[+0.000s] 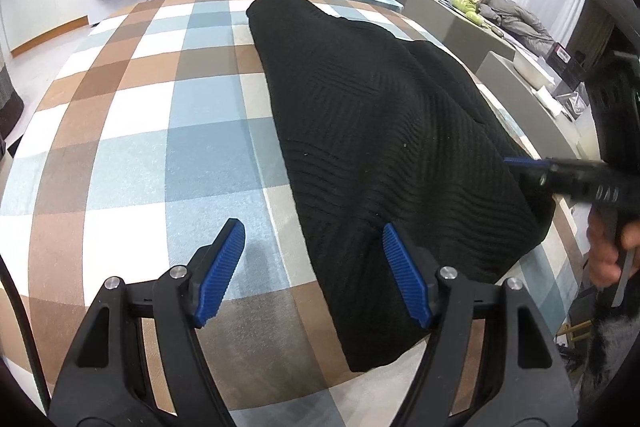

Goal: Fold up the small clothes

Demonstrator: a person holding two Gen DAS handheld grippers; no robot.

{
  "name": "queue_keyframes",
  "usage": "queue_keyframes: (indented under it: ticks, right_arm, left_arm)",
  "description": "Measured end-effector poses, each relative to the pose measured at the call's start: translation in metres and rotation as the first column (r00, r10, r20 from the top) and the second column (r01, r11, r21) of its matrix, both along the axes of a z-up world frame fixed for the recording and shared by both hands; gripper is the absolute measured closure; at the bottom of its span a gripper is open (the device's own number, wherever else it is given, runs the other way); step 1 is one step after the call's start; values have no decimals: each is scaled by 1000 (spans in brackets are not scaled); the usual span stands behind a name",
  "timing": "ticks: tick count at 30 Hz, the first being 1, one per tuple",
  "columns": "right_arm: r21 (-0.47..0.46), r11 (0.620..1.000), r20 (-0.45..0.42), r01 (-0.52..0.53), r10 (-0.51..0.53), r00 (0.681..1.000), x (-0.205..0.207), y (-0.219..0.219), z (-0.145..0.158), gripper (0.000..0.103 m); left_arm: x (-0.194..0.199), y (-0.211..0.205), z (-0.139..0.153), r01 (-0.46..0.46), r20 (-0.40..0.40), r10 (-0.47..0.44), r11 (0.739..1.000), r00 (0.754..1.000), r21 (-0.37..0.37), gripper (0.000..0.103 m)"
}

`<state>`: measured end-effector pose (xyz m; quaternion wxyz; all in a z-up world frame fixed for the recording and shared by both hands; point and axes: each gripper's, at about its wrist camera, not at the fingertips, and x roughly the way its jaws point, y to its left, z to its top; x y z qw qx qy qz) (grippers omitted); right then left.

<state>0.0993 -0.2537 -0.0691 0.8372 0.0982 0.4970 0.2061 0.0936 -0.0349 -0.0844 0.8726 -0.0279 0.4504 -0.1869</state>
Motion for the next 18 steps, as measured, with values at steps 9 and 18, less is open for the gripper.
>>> queue_keyframes:
  ticks: [9, 18]
  right_arm:
    - [-59, 997, 150, 50, -40, 988, -23, -6, 32, 98]
    - [-54, 987, 107, 150, -143, 984, -41, -31, 19, 80]
  left_arm:
    - [-6, 3, 2, -13, 1, 13, 1000, 1000, 4, 34]
    - [-22, 9, 1, 56, -26, -57, 998, 998, -28, 33]
